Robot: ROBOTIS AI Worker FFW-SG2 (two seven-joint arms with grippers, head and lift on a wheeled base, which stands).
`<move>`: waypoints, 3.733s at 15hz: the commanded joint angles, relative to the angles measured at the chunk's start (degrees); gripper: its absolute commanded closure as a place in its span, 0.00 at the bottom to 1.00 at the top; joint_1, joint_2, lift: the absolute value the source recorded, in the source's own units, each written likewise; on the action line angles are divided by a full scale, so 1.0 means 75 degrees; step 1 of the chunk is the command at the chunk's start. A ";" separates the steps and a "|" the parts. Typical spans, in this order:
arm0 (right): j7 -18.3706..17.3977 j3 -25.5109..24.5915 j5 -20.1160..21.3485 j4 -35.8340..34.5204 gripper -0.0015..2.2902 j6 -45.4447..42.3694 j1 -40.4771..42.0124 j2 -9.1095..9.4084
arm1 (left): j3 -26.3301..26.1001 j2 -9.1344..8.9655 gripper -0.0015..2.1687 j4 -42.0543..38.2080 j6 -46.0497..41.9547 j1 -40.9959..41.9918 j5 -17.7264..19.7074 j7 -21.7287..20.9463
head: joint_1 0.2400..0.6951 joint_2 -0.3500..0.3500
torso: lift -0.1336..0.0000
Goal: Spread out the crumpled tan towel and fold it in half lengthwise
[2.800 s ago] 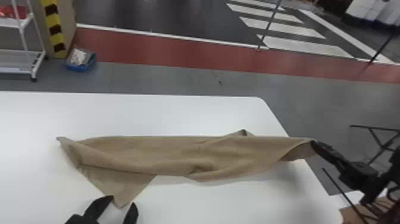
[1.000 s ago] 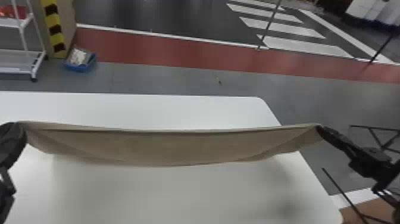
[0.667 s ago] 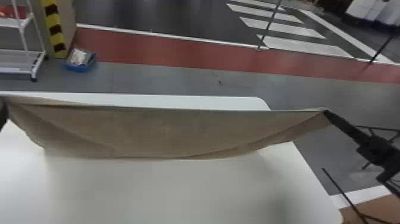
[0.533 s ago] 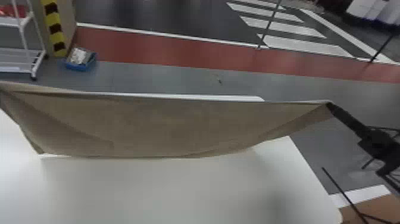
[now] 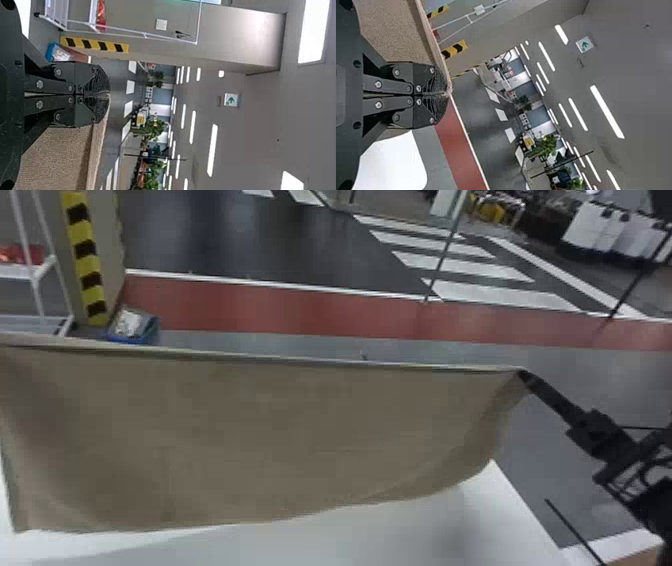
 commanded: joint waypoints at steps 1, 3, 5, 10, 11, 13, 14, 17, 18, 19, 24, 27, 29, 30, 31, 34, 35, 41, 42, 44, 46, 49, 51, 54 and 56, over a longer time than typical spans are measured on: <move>-0.0081 0.0448 0.0476 0.0425 0.76 -0.0325 -0.0545 0.0024 | -0.0139 -0.0010 0.80 0.0796 0.0500 -0.1047 0.0252 0.0004 | 0.74 0.07 | 0.07; -0.0128 0.0671 0.0863 0.1164 0.76 -0.0677 -0.1202 -0.0023 | -0.0315 -0.0010 0.80 0.1523 0.0570 -0.2008 0.0358 -0.0019 | 0.70 0.10 | 0.07; -0.0128 0.0846 0.1238 0.2066 0.76 -0.1263 -0.1835 -0.0047 | -0.0654 0.0014 0.80 0.2355 0.0570 -0.2911 0.0346 -0.0066 | 0.61 0.14 | 0.07; -0.0210 0.1889 0.2058 0.2757 0.76 -0.2270 -0.2842 0.0340 | -0.1322 -0.0092 0.80 0.3937 0.0383 -0.4411 0.0041 -0.0195 | 0.48 0.20 | 0.07; -0.0140 0.1995 0.2058 0.2757 0.76 -0.2270 -0.2819 0.0434 | -0.1346 -0.0068 0.80 0.3937 0.0242 -0.4399 0.0041 -0.0206 | 0.41 0.24 | 0.07; -0.0034 0.1983 0.1730 0.2488 0.76 -0.2224 -0.2268 0.0493 | -0.1264 0.0014 0.80 0.3726 0.0148 -0.3989 0.0041 -0.0206 | 0.38 0.27 | 0.07; 0.0013 0.1948 0.1495 0.2207 0.76 -0.2200 -0.1729 0.0481 | -0.1041 0.0049 0.80 0.3362 0.0148 -0.3508 0.0065 -0.0230 | 0.38 0.27 | 0.07; 0.0177 0.1749 0.0851 0.1503 0.76 -0.2317 -0.0194 0.0399 | -0.0514 0.0025 0.80 0.2296 0.0148 -0.1903 0.0053 -0.0347 | 0.54 0.29 | 0.07; 0.0282 0.1491 0.0640 0.1281 0.76 -0.2341 0.0228 0.0399 | -0.0479 0.0002 0.80 0.1933 0.0172 -0.1329 -0.0029 -0.0347 | 0.60 0.29 | 0.07; 0.0341 0.1327 0.0300 0.1164 0.76 -0.2364 0.0580 0.0387 | -0.0479 -0.0057 0.80 0.1593 0.0336 -0.0836 -0.0251 -0.0289 | 0.68 0.28 | 0.07; 0.0774 0.0624 -0.0637 0.0953 0.76 -0.2364 0.1915 0.0305 | -0.0830 -0.0209 0.80 0.1089 0.0594 0.0628 -0.1318 -0.0031 | 1.00 0.15 | 0.07; 0.1231 0.0085 -0.0743 0.0953 0.76 -0.2294 0.2279 0.0176 | -0.0912 -0.0209 0.80 0.1066 0.0570 0.1179 -0.1669 0.0215 | 1.00 0.08 | 0.07; 0.1290 0.0003 -0.0720 0.0976 0.76 -0.2130 0.2326 0.0024 | -0.0865 -0.0197 0.80 0.0925 0.0594 0.1332 -0.1669 0.0497 | 1.00 0.06 | 0.07; 0.1290 0.0014 -0.0720 0.0976 0.76 -0.2013 0.2326 -0.0023 | -0.0842 -0.0186 0.80 0.0855 0.0594 0.1332 -0.1693 0.0520 | 1.00 0.04 | 0.07; 0.1313 0.0003 -0.0684 0.0976 0.76 -0.1778 0.2267 -0.0082 | -0.0842 -0.0197 0.80 0.0737 0.0617 0.1332 -0.1798 0.0743 | 1.00 0.04 | 0.07; 0.1782 0.0225 0.0359 0.1292 0.75 -0.1708 0.2279 -0.0375 | -0.0795 -0.0080 0.80 0.0433 0.0945 0.1507 -0.1939 0.1118 | 1.00 0.05 | 0.07; 0.2028 0.0261 0.0523 0.1363 0.75 -0.1708 0.2279 -0.0386 | -0.0772 -0.0068 0.80 0.0409 0.0945 0.1589 -0.1939 0.1129 | 1.00 0.05 | 0.07; 0.2626 0.0296 0.0417 0.1316 0.75 -0.0536 0.2068 -0.0574 | -0.0901 -0.0068 0.80 0.0105 0.0969 0.1765 -0.2185 0.1258 | 1.00 0.07 | 0.07; 0.2626 0.0296 0.0417 0.1316 0.75 -0.0325 0.1869 -0.0621 | -0.0936 -0.0068 0.80 0.0093 0.0992 0.1730 -0.2279 0.1247 | 1.00 0.07 | 0.07; 0.2591 0.0448 0.0640 0.1351 0.75 -0.0067 0.1318 -0.0656 | -0.1147 -0.0150 0.80 0.0152 0.1766 0.1179 -0.2396 0.1153 | 1.00 0.07 | 0.07; 0.2520 0.0764 0.1073 0.1585 0.75 0.0003 0.0896 -0.0668 | -0.1322 -0.0209 0.80 0.0386 0.2680 0.0570 -0.2466 0.1106 | 1.00 0.08 | 0.07; 0.2286 0.1104 0.1659 0.2312 0.75 -0.0067 0.0158 -0.0679 | -0.1568 -0.0314 0.80 0.0890 0.3898 -0.0274 -0.2584 0.1094 | 1.00 0.12 | 0.07; 0.2099 0.1268 0.1917 0.2910 0.75 -0.0231 -0.0288 -0.0820 | -0.1615 -0.0479 0.80 0.1206 0.4156 -0.0614 -0.2806 0.1129 | 1.00 0.14 | 0.07; 0.1852 0.1292 0.2023 0.3871 0.75 -0.0606 -0.0815 -0.1066 | -0.1615 -0.0490 0.80 0.1640 0.4180 -0.1000 -0.2783 0.1211 | 1.00 0.16 | 0.07; 0.1630 0.1304 0.2011 0.4433 0.75 -0.0606 -0.1061 -0.1218 | -0.1615 -0.0502 0.80 0.1780 0.4180 -0.1247 -0.2759 0.1211 | 1.00 0.17 | 0.07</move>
